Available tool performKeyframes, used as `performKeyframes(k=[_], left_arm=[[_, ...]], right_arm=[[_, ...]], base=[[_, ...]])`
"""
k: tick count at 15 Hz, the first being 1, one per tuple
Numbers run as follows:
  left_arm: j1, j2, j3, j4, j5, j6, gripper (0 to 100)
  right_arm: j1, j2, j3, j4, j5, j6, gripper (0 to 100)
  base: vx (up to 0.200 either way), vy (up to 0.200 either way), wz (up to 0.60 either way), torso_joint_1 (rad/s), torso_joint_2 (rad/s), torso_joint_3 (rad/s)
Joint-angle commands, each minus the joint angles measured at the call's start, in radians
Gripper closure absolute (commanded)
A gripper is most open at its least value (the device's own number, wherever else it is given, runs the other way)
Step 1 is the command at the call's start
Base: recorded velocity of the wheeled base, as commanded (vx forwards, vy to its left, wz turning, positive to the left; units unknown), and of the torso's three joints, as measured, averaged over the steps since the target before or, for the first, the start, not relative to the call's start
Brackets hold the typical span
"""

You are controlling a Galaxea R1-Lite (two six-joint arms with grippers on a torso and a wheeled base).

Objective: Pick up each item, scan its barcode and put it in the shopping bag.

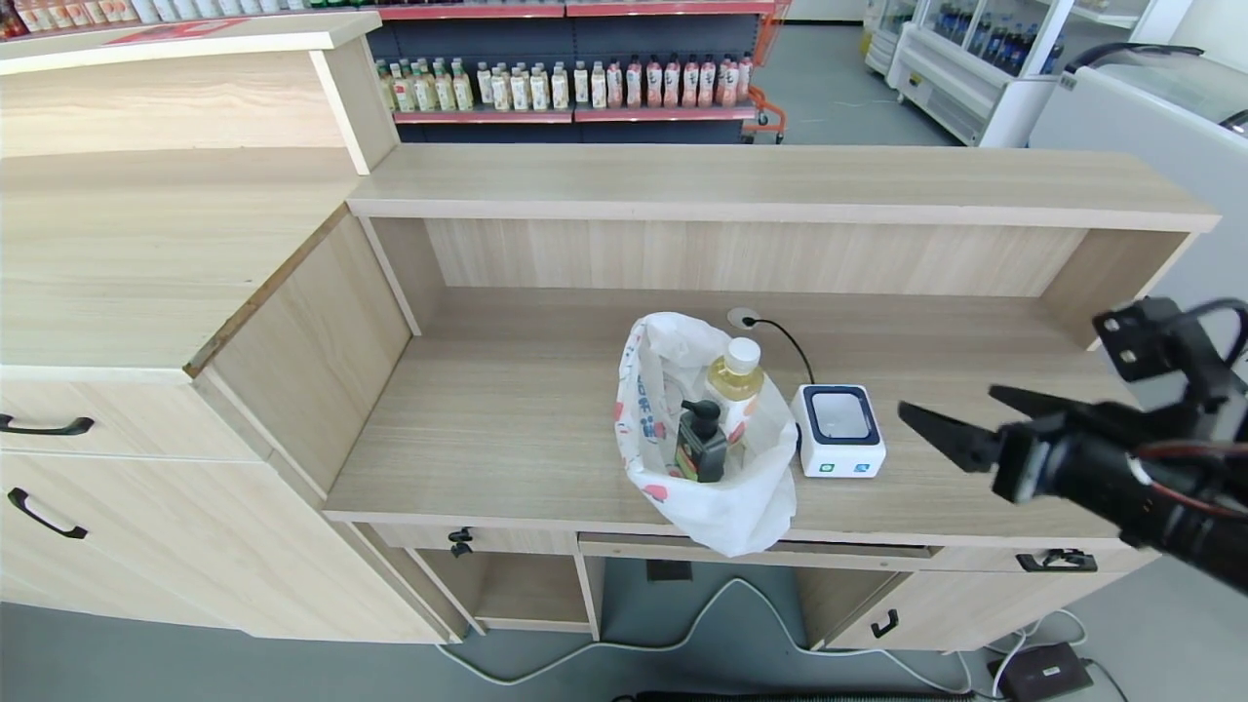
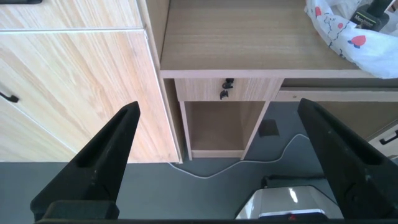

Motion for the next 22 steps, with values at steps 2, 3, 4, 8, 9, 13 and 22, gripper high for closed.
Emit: performKeyframes(k=[2,3,4,8,9,13,22], left_arm=[[0.000,0.000,0.000,0.000,0.000,0.000,0],[0.000,0.000,0.000,0.000,0.000,0.000,0],[0.000,0.000,0.000,0.000,0.000,0.000,0],[0.000,0.000,0.000,0.000,0.000,0.000,0],[0.000,0.000,0.000,0.000,0.000,0.000,0],[0.000,0.000,0.000,0.000,0.000,0.000,0],[0.000,0.000,0.000,0.000,0.000,0.000,0]], right_arm=[[-0.031,-0.407,0.369,0.022,-0.081,-0.005,0],[-0.031,-0.473,0.381,0.053,-0.087,-0.009,0],[-0.031,-0.656,0.381,0.218,-0.095,-0.009,0],[-0.149,-1.131,0.381,0.669,-0.075,-0.005,0],[-0.253,-1.253,0.381,0.798,-0.003,0.000,0],[-0.264,-1.374,0.381,0.812,0.034,-0.012,0],[-0.265,-1.374,0.381,0.817,0.003,-0.009,0]], base=[[0.000,0.000,0.00,0.000,0.00,0.000],[0.000,0.000,0.00,0.000,0.00,0.000],[0.000,0.000,0.00,0.000,0.00,0.000],[0.000,0.000,0.00,0.000,0.00,0.000],[0.000,0.000,0.00,0.000,0.00,0.000],[0.000,0.000,0.00,0.000,0.00,0.000],[0.000,0.000,0.00,0.000,0.00,0.000]])
